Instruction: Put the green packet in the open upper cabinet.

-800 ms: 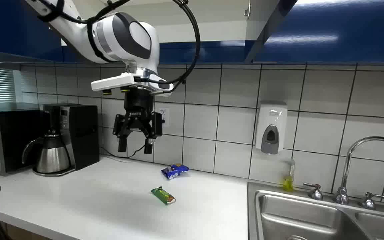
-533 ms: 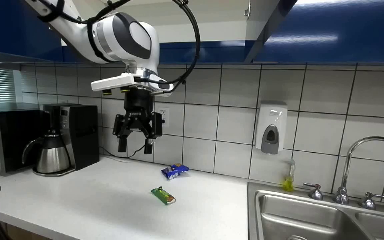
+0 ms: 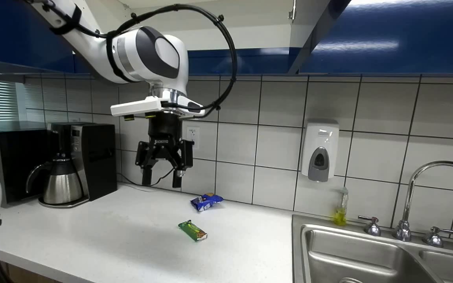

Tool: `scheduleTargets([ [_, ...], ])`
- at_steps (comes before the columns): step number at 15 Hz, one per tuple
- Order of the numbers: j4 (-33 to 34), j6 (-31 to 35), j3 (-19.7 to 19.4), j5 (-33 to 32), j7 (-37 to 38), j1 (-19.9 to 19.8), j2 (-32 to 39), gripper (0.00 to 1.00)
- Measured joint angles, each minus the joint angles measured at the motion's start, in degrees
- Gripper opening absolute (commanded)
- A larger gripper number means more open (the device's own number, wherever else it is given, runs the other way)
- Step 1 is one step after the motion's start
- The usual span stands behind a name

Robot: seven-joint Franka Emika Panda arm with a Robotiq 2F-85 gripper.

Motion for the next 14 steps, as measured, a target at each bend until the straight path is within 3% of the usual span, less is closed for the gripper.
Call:
scheduleTargets([
  [8, 0.6, 15.7, -0.2, 0.0, -1.9, 1.0, 17.4, 1.0],
  [14, 10.4, 20.4, -0.3, -1.6, -5.8, 2.3, 32.4, 1.0],
])
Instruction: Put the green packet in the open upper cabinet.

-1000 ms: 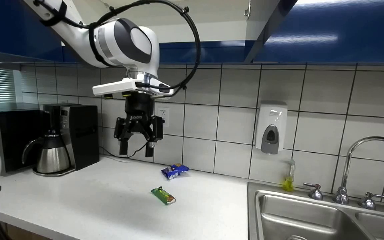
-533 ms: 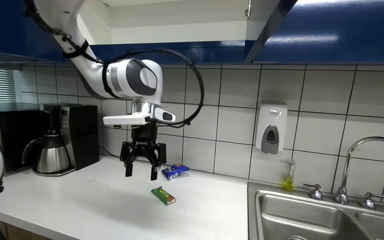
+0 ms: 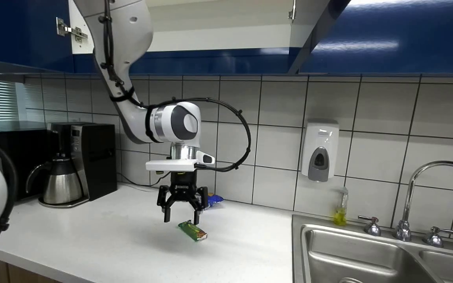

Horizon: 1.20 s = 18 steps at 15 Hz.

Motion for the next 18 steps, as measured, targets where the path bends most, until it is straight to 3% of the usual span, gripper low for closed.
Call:
scheduleTargets([
  [6, 10.8, 0.2, 0.4, -6.5, -3.1, 3.7, 11.2, 1.0],
  [18, 20.8, 5.0, 1.4, -6.7, -8.6, 5.1, 24.1, 1.0],
])
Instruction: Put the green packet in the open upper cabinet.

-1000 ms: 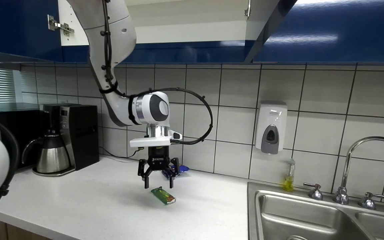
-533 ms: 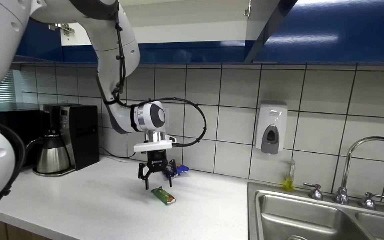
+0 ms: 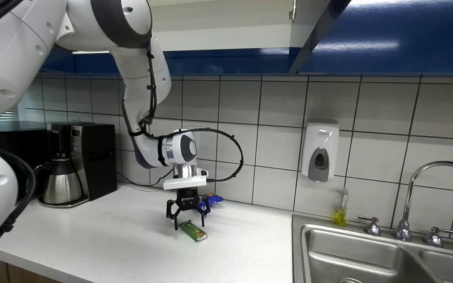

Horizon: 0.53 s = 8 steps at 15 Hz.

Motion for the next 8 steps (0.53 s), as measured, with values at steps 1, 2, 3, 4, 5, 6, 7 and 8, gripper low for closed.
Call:
scheduleTargets([
  [1, 0.6, 0.7, 0.0, 0.0, -0.6, -0.1, 0.8, 1.0],
  [2, 1.2, 1.5, 0.0, 0.0, -1.3, -0.1, 1.6, 1.0],
  [3, 1.8, 2.0, 0.0, 0.0, -2.1, -0.1, 2.2, 1.0],
  [4, 2.4, 2.5, 0.0, 0.0, -2.9, -0.1, 2.9, 1.0],
  [5, 3.0, 3.0, 0.0, 0.0, -3.9, -0.1, 3.4, 1.0],
  [6, 3.6, 3.5, 0.0, 0.0, -5.2, -0.1, 4.0, 1.0],
  [7, 4.1, 3.8, 0.1, 0.0, -6.8, -0.1, 4.5, 1.0],
  [8, 4.7, 3.9, 0.2, 0.0, -8.2, -0.1, 5.0, 1.0],
])
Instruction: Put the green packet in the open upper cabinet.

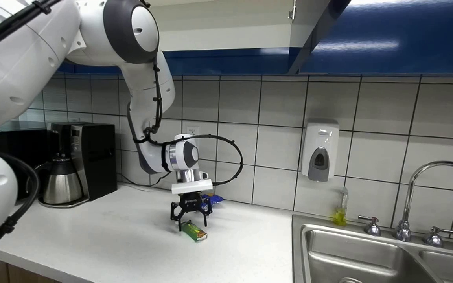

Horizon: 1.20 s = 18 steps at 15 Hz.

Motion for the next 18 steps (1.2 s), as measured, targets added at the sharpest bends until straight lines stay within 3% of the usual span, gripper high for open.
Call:
scheduleTargets([
  [8, 2.7, 0.6, 1.1, -0.3, -8.3, 0.0, 3.4, 1.0],
  [9, 2.8, 0.6, 1.3, -0.3, -8.8, 0.0, 3.6, 0.75],
  [10, 3.0, 0.7, 1.3, -0.3, -9.2, 0.0, 3.8, 0.74],
  [17, 4.2, 0.6, 1.7, -0.3, -10.2, -0.5, 3.9, 0.19],
  [18, 4.4, 0.6, 1.7, -0.3, -10.2, -0.7, 3.9, 0.19],
])
